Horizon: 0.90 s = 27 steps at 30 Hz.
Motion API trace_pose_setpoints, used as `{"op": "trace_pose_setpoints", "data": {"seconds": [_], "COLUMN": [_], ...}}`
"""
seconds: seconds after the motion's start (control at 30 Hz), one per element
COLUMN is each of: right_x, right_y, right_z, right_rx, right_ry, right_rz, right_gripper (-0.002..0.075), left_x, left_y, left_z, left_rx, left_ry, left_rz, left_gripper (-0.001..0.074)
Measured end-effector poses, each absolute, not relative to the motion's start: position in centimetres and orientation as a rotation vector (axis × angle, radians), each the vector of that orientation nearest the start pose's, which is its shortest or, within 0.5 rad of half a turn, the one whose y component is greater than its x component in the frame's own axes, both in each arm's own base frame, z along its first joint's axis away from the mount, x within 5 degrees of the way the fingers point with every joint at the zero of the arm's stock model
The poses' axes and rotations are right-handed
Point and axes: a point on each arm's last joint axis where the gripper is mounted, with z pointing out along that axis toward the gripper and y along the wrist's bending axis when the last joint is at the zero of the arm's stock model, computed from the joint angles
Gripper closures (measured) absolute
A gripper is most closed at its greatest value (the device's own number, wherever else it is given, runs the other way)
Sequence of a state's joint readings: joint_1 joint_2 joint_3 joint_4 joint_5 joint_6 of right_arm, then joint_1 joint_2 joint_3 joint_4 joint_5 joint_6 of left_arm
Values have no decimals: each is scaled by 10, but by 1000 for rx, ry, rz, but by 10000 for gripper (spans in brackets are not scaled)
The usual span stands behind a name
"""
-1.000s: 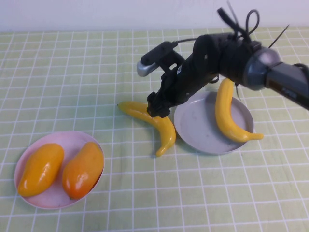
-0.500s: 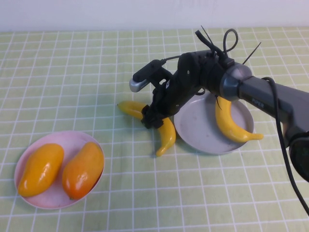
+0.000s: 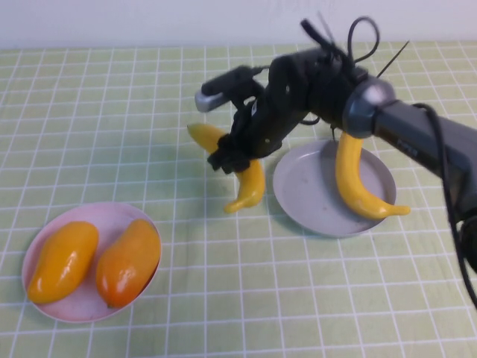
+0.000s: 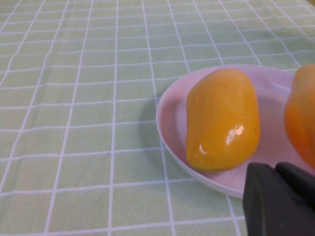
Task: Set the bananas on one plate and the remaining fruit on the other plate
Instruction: Put another type of fruit in the right plate
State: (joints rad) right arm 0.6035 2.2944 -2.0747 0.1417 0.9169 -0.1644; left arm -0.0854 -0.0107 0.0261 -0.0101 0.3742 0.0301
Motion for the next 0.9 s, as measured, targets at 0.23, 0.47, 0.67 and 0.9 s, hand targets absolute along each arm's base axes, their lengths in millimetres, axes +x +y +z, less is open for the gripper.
{"op": "trace_pose_setpoints", "data": {"seconds": [0.23, 0.47, 0.67, 0.9], "right_x": [408, 414, 417, 418], "right_y": [261, 226, 214, 214], "right_z": [273, 238, 223, 218], "right_rx": [-612, -497, -464, -464], "right_ry": [2634, 2801, 2840, 2850], "right_rz": [260, 99, 41, 36], "right_gripper": [413, 413, 413, 388], "left_x": [52, 52, 52, 52], "left_y": [-5, -5, -5, -5], "left_z": [171, 171, 171, 171], "left_rx": [102, 102, 102, 102], "left_ry": [1871, 1871, 1871, 1871], "left_rz": [-48, -48, -48, -48], "left_gripper": [734, 734, 734, 734]}}
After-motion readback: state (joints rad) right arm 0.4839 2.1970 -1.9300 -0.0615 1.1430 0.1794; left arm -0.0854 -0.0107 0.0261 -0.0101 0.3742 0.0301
